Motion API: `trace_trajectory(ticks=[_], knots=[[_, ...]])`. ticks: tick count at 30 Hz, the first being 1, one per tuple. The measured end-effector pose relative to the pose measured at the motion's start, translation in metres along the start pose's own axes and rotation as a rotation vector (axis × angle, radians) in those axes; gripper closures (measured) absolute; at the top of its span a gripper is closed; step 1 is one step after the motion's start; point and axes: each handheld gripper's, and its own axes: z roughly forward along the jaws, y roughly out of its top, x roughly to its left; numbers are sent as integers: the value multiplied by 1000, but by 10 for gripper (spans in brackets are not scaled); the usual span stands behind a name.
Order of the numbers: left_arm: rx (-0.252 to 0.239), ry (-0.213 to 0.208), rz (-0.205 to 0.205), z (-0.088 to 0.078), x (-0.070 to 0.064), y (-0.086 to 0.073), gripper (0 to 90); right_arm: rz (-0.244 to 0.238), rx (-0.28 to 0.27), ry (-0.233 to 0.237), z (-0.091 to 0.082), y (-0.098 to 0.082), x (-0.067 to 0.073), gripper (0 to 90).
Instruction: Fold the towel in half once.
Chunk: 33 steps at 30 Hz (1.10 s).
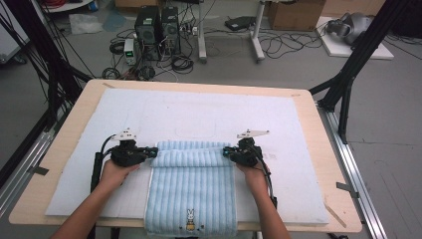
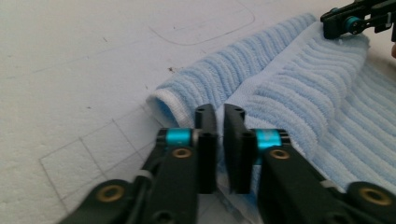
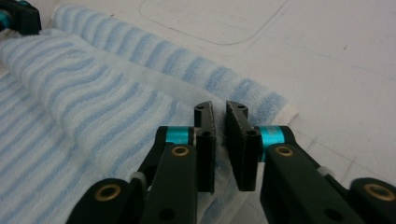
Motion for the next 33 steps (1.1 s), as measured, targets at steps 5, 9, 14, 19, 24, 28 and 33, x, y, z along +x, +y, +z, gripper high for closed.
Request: trace_trajectory(ticks=[5,9,14,19,24,28,33], knots=[[-61,-33,-16,-14,-2,1,879,-21,-47,12,-12,0,5,835],[-99,-87,-36,-25,-8,1,880,-41,-101,59,-31,-5,11,831],[-107,-128,-50,-35,-15,-4,880,-46,-125,98,-45,-15,14,829],[-92,-163,-30,-45,-29,-12,880,-66,-129,138,-57,-27,21,829],[-66,-211,-16,-53,-33,-25,863,-106,-103,173,-66,-39,27,803],[-100,-170,-32,-56,-27,-27,591,-106,-72,186,-70,-47,28,655],[-124,-77,-58,-53,-15,-22,489,-45,-114,110,-70,-42,21,539]])
